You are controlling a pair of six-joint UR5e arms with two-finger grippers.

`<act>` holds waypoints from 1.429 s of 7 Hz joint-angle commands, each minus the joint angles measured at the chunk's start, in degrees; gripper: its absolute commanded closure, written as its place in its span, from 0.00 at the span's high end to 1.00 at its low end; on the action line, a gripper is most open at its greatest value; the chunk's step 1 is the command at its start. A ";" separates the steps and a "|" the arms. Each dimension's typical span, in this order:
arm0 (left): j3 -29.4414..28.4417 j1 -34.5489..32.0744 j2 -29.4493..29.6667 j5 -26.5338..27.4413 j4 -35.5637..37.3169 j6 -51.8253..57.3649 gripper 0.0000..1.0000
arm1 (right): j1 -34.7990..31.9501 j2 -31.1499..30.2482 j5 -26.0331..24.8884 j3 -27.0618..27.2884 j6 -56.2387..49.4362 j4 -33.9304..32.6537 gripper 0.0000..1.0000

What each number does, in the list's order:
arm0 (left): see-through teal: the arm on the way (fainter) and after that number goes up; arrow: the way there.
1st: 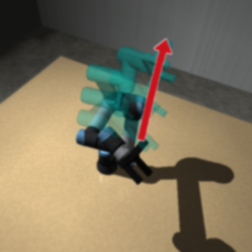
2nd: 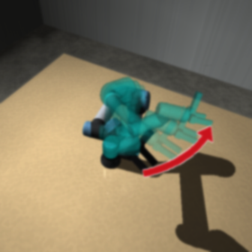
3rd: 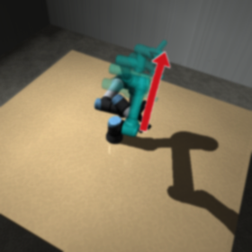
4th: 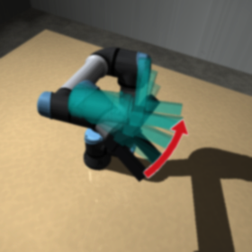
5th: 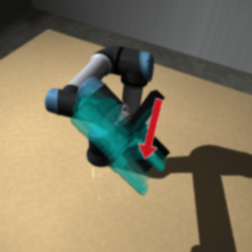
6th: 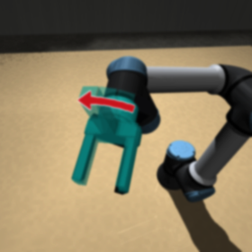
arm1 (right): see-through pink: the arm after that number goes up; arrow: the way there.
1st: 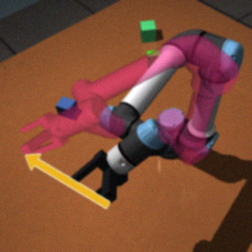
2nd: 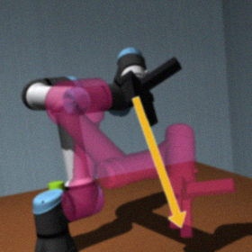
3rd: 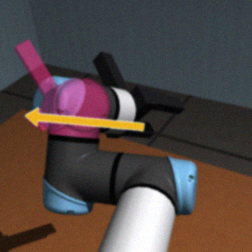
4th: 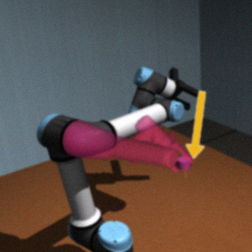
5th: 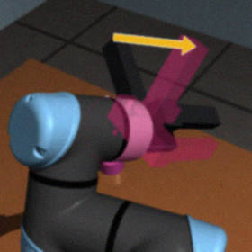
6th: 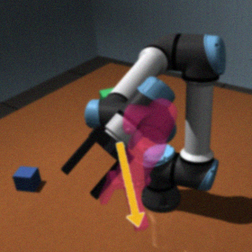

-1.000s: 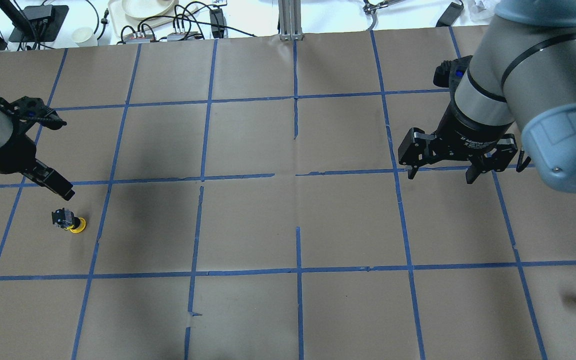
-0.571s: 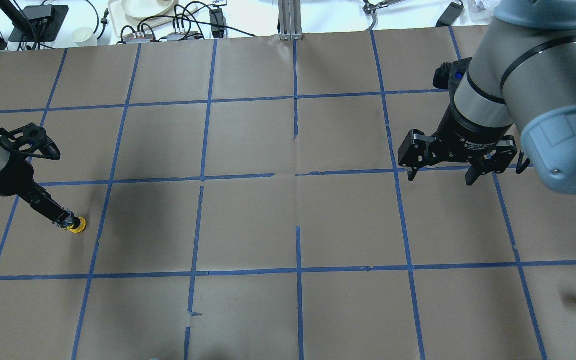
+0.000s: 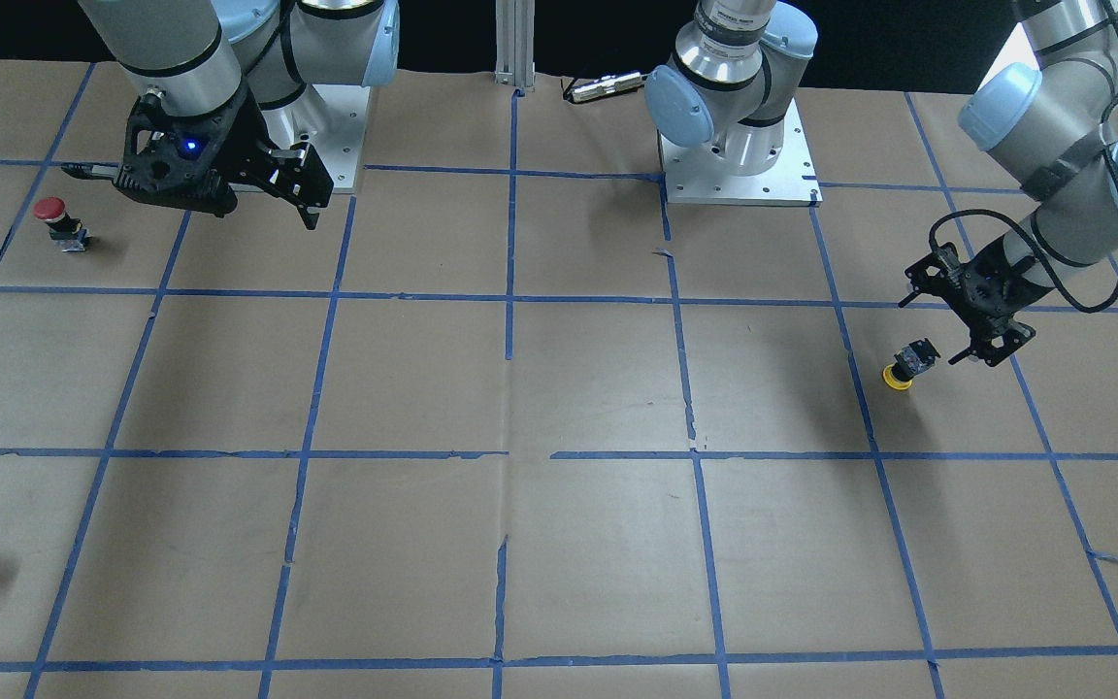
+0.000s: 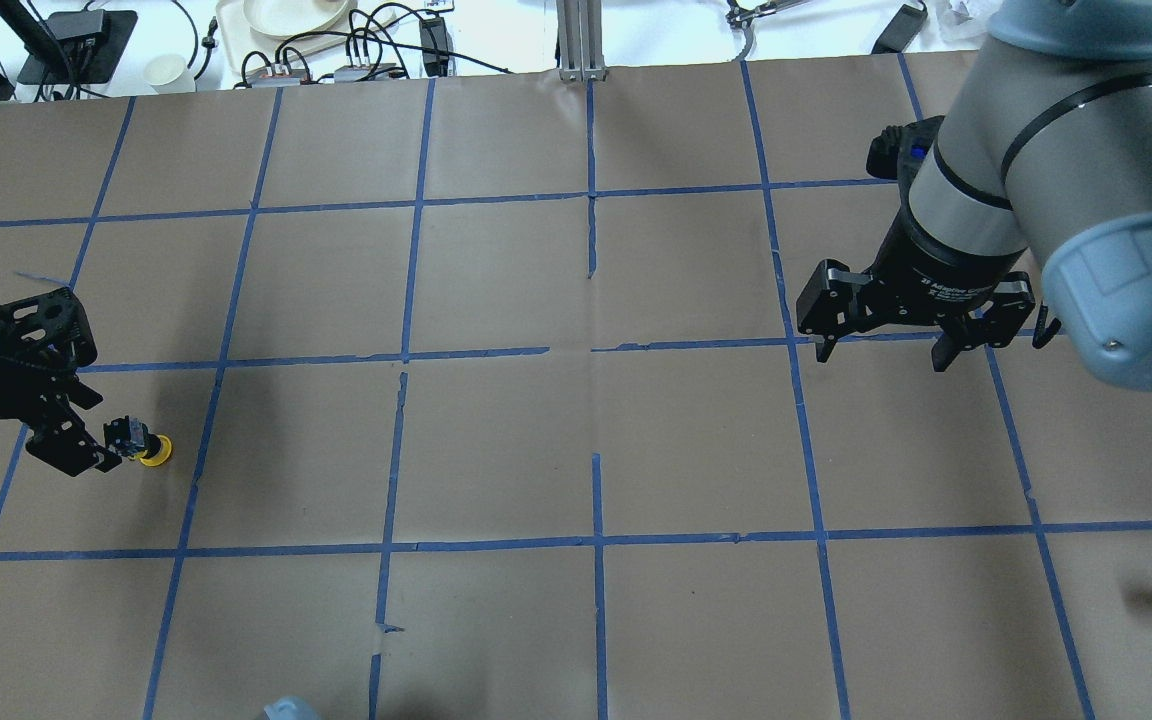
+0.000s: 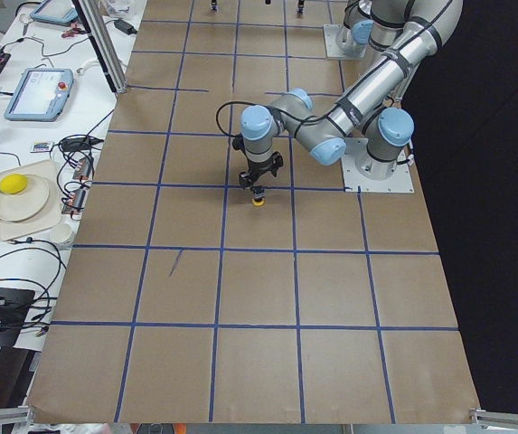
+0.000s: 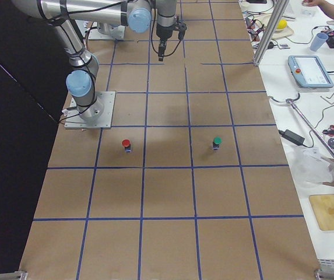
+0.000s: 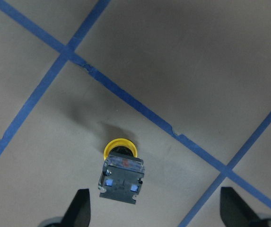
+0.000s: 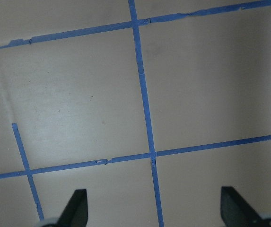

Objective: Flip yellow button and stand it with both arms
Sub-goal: 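Close the left gripper on the yellow button's base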

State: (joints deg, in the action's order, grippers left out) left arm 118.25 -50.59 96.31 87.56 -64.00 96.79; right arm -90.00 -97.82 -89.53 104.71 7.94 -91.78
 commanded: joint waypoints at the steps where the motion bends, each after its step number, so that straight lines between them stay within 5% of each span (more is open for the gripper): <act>1: 0.24 2.17 1.95 -1.44 0.01 3.75 0.99 | 0.00 0.00 0.06 0.15 0.06 0.02 1.00; 10: 1.81 -2.76 2.91 2.69 10.81 11.06 0.99 | 0.35 -0.26 0.14 -1.25 -0.20 -0.07 1.00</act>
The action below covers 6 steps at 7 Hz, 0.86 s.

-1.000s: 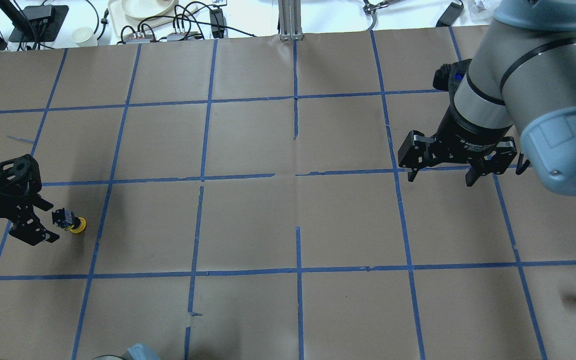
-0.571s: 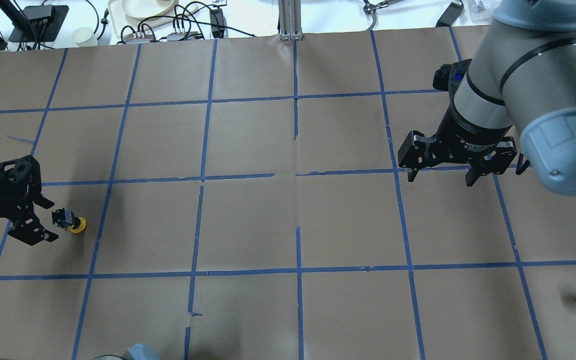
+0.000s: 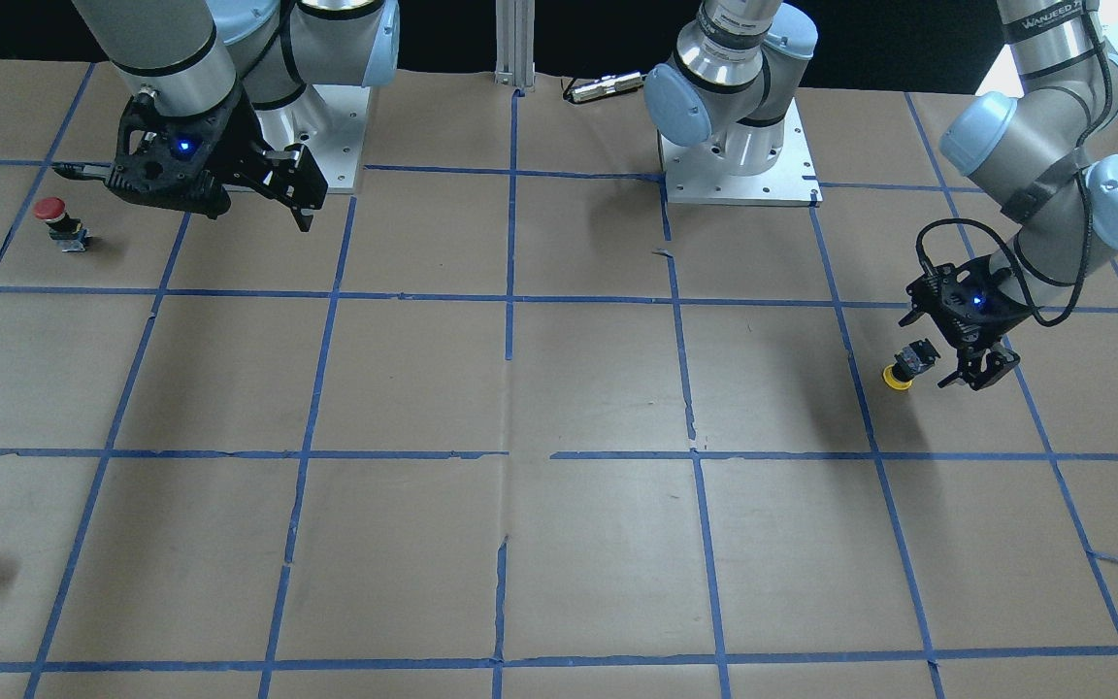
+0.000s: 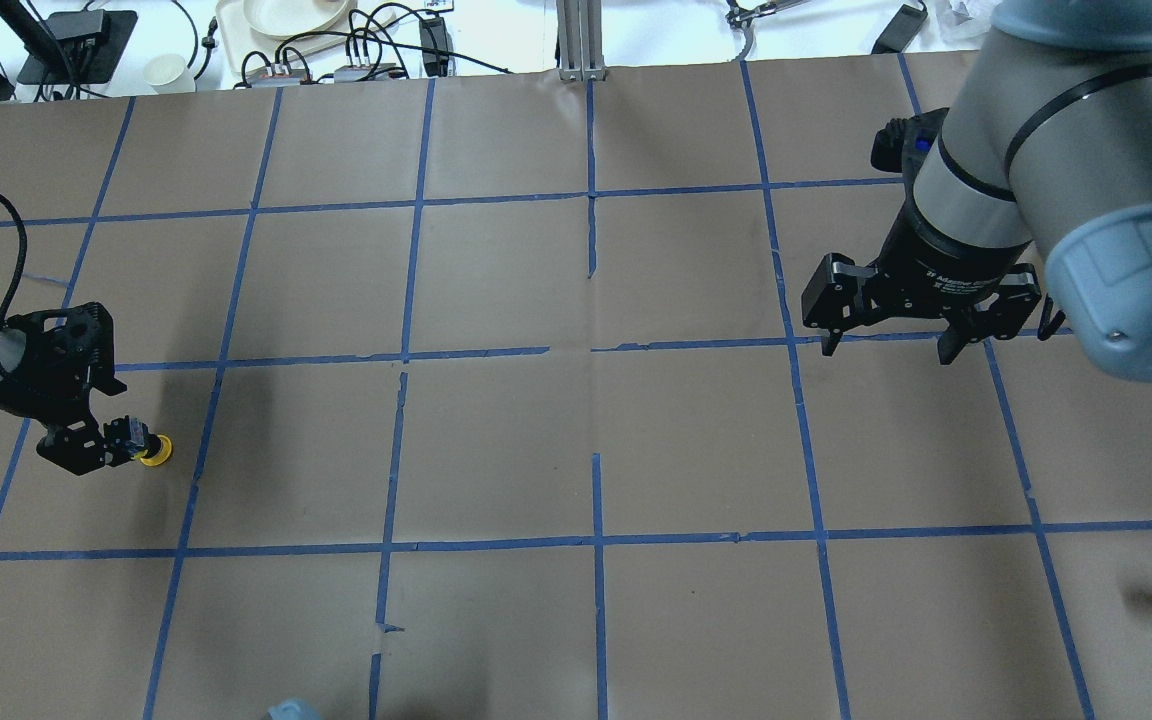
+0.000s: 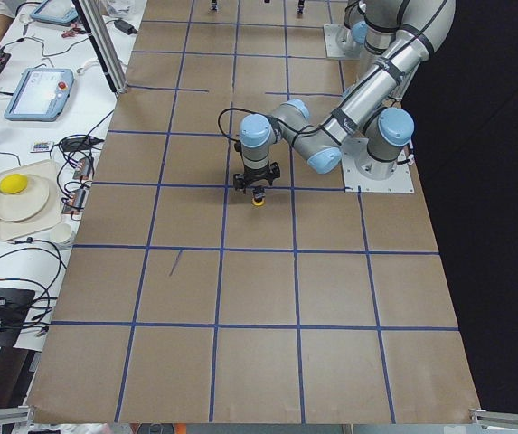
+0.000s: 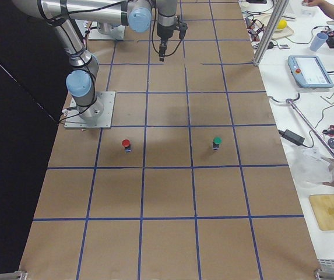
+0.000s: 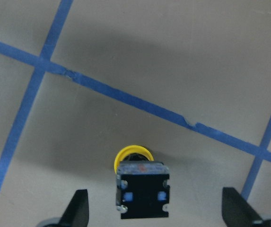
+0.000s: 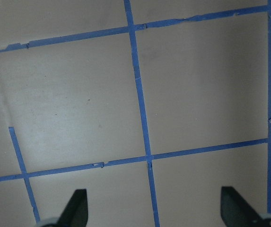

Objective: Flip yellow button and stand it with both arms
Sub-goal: 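Close the left gripper on the yellow button's base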

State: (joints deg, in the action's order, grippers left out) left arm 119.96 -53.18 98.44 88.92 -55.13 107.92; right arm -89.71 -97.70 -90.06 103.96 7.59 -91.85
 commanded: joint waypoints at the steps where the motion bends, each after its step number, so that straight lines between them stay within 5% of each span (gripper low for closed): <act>1: 0.28 -0.17 1.40 1.52 2.22 0.01 0.99 | -0.11 -2.38 0.67 -1.73 0.32 0.61 1.00; 6: 2.04 -0.35 1.14 1.61 2.92 -2.61 0.97 | -0.20 -3.81 0.15 -1.22 0.76 2.55 1.00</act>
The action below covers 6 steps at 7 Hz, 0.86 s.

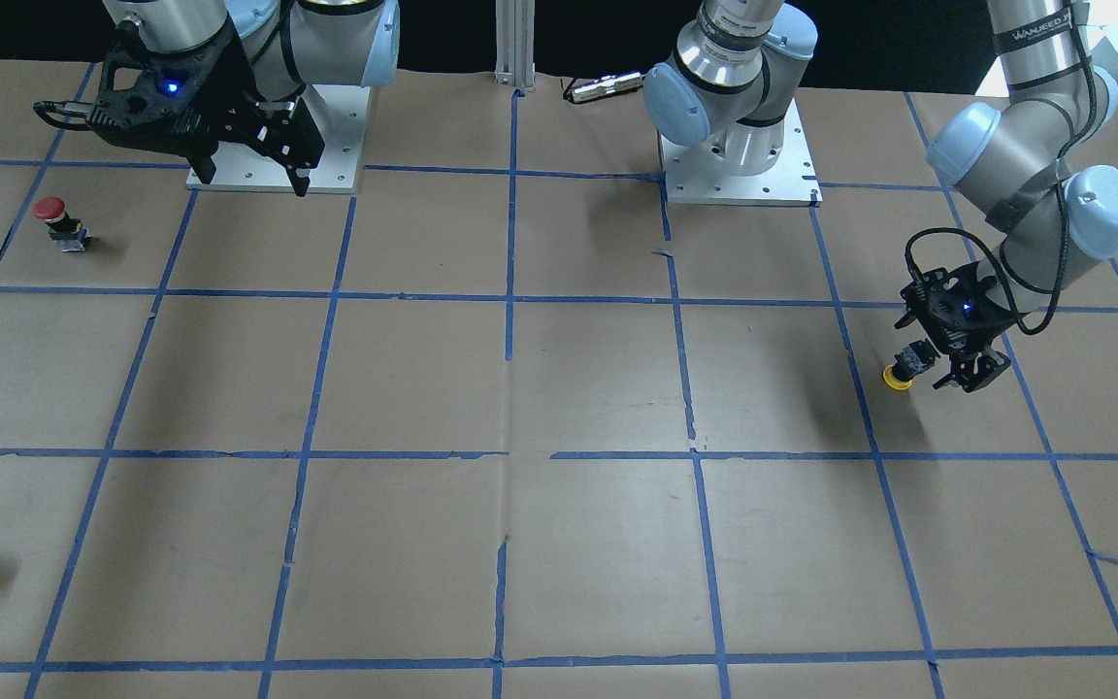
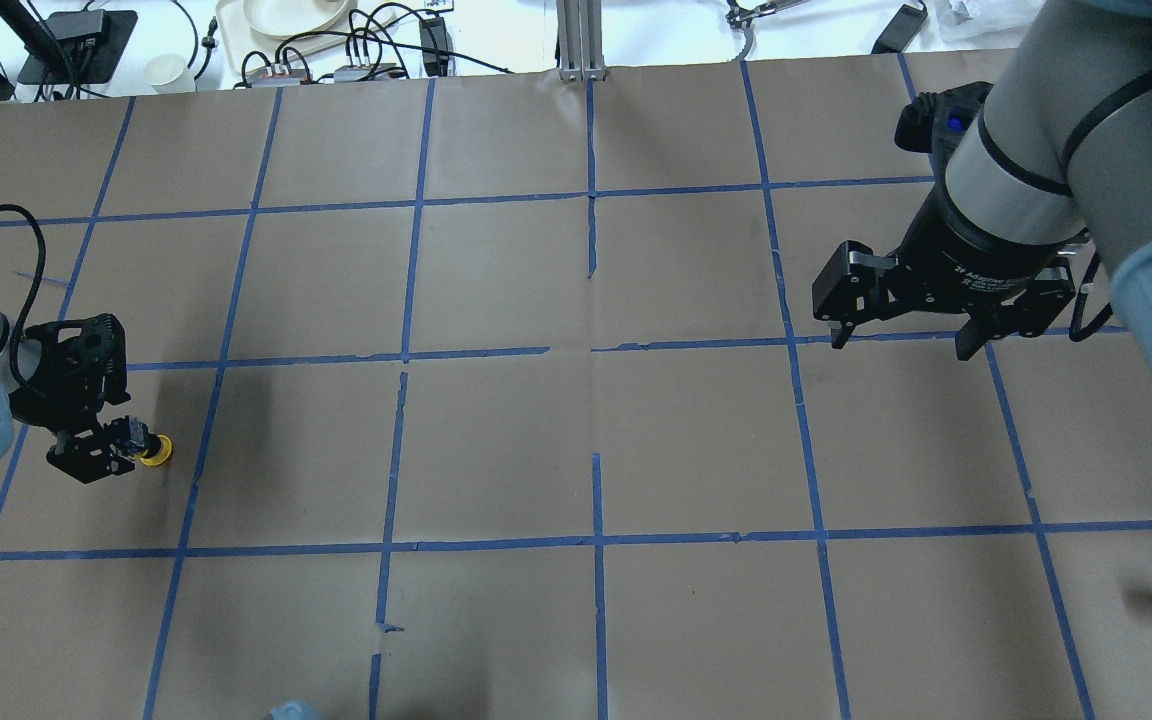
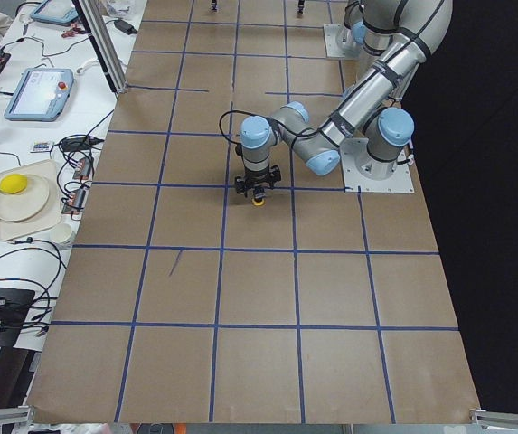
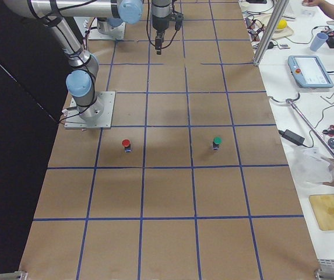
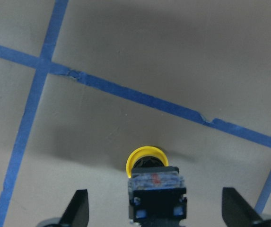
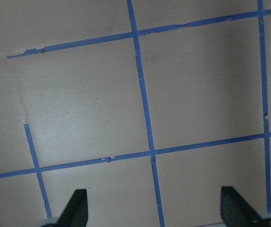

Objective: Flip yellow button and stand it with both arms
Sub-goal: 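Close the left gripper on the yellow button's base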

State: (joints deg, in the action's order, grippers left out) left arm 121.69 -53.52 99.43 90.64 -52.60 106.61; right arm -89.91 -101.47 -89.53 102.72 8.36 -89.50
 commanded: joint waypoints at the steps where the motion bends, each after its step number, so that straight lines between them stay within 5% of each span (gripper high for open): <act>1: 0.30 0.00 -0.02 -0.20 0.48 -0.36 0.82 | 0.08 0.13 0.06 -0.32 0.08 0.03 1.00; 4: 0.30 0.00 -0.81 0.32 0.30 -0.96 0.29 | 0.17 0.04 0.23 -0.59 -0.01 0.03 1.00; 6: -0.14 -0.27 -1.16 0.15 0.48 -1.22 0.20 | 0.17 -0.13 0.24 -0.06 -0.01 0.03 1.00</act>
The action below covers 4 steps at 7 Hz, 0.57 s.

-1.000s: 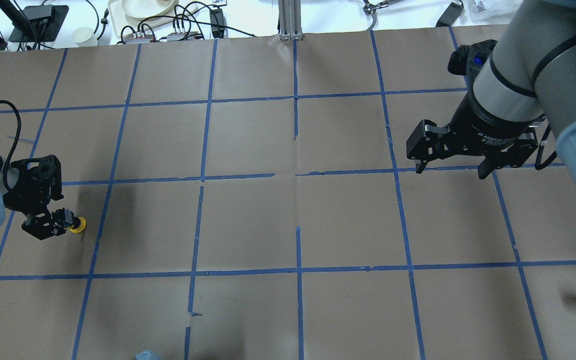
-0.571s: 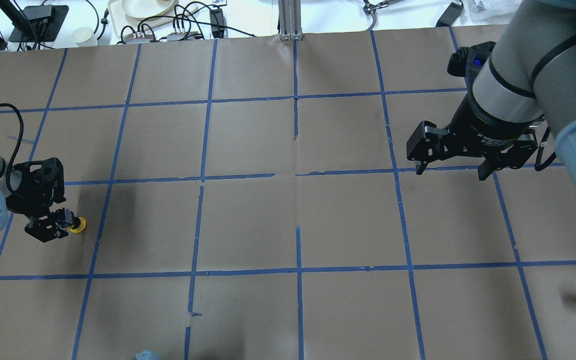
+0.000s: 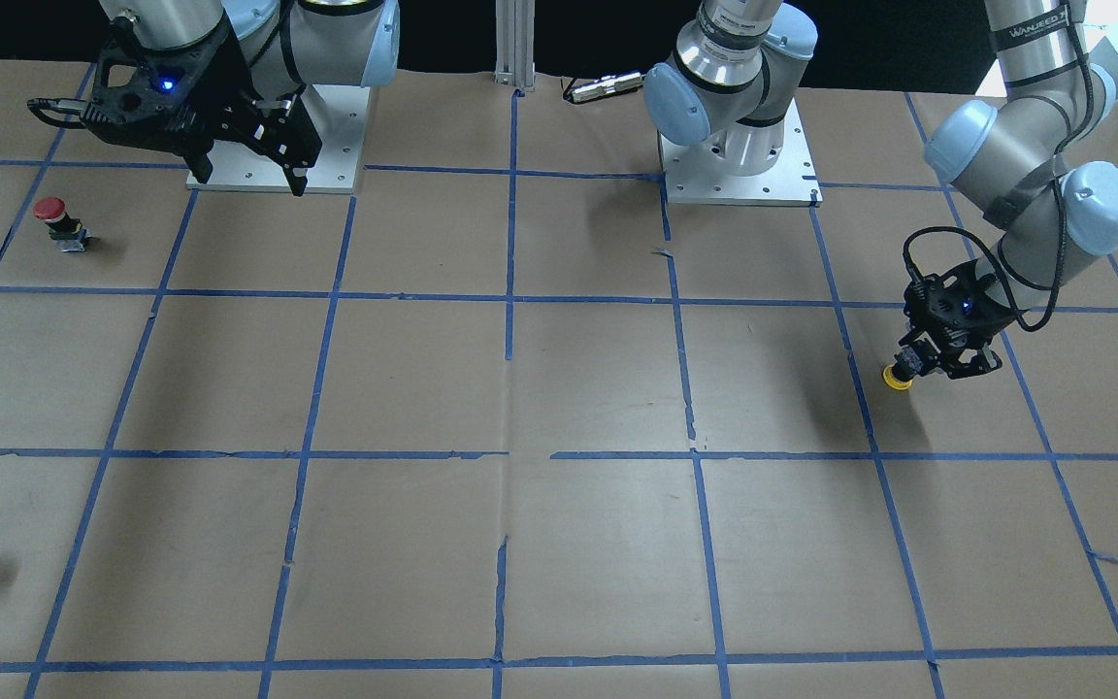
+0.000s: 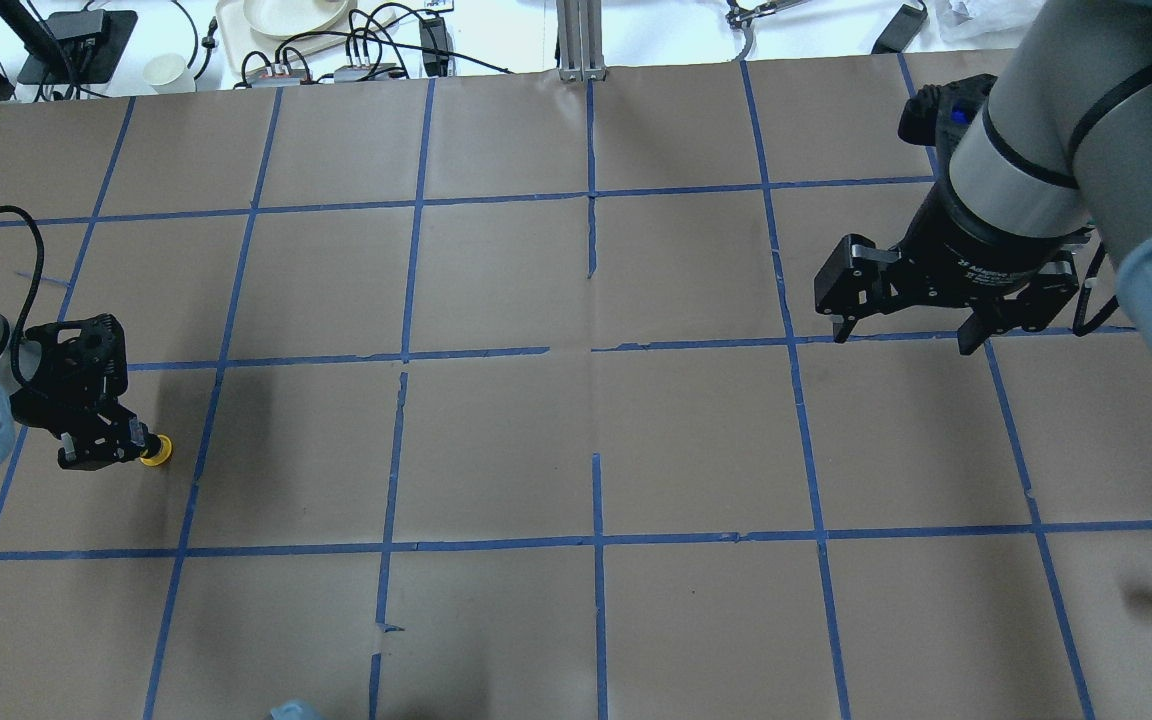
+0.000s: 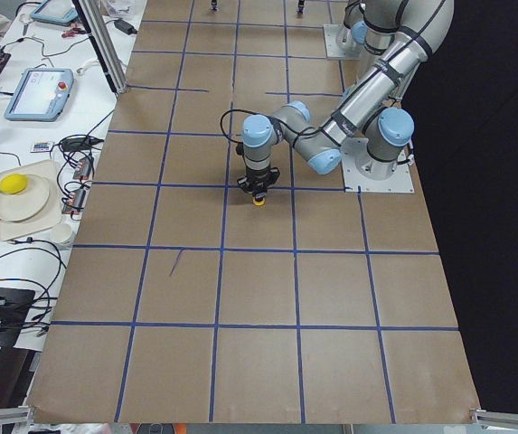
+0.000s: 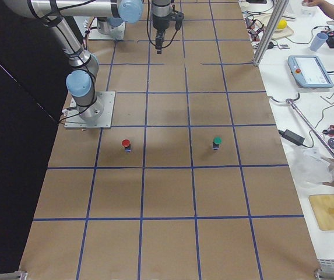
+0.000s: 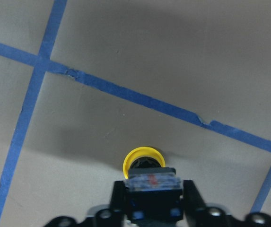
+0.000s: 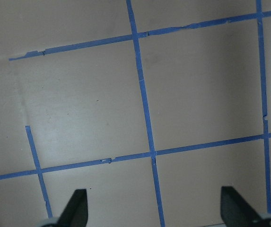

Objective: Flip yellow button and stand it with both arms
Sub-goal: 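Close the left gripper on the yellow button's base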

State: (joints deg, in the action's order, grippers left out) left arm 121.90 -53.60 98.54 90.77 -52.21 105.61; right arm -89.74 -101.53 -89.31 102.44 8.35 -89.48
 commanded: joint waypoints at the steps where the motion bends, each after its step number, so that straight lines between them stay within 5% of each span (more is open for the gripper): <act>1: -0.69 -0.53 -0.28 -0.33 -0.17 -1.53 0.20 | 0.01 -0.07 0.01 0.30 0.00 0.09 1.00; 4: -1.13 -2.72 -5.87 -9.00 -8.47 -18.29 0.19 | 0.01 -0.25 -0.08 0.65 0.00 0.10 1.00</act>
State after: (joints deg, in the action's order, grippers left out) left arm 120.94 -55.12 95.67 85.61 -55.74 93.83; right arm -89.74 -101.73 -89.41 102.91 8.35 -89.35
